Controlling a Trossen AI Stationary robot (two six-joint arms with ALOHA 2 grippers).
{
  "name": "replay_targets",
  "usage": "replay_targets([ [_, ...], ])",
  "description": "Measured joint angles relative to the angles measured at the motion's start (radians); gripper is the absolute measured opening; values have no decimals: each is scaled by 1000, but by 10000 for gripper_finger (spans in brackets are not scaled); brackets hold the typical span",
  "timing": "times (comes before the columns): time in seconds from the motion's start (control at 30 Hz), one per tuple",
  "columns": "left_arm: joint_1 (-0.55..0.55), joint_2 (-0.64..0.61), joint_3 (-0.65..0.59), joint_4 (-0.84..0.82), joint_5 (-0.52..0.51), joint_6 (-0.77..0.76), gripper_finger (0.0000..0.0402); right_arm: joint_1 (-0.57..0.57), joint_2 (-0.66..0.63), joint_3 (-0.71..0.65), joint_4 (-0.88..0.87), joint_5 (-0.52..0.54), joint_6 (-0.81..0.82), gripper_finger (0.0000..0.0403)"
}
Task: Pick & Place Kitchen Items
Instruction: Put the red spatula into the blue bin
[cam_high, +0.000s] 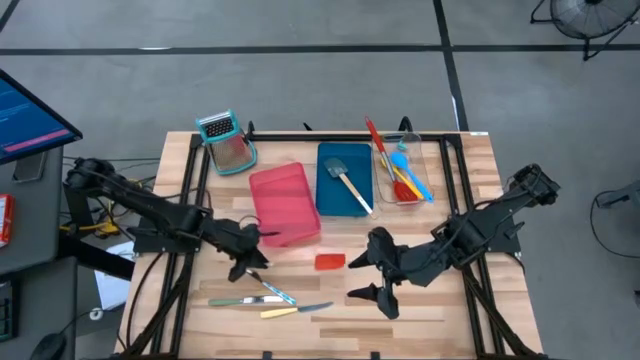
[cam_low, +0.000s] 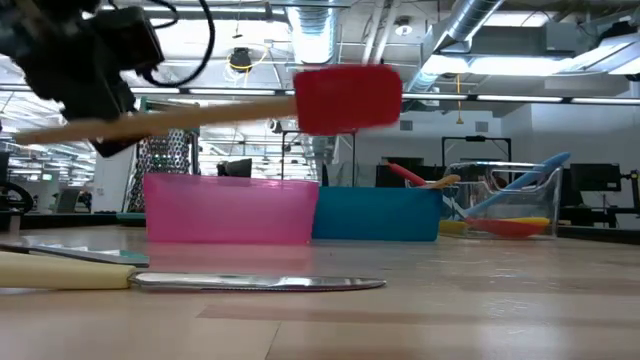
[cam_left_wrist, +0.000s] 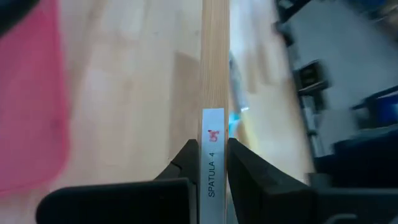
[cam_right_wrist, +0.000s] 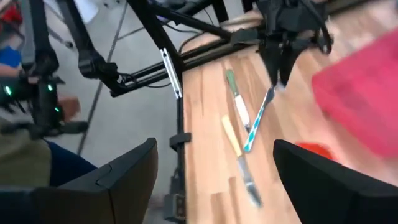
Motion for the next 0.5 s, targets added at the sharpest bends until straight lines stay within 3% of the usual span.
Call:
replay_targets([
  [0.27, 0, -159, 2, 16, 27, -81, 34, -2, 0, 0, -18, 2, -418, 311],
  [0.5, 0, -251, 2, 29, 21, -103, 35, -15, 24, 1, -164, 32, -490, 311],
])
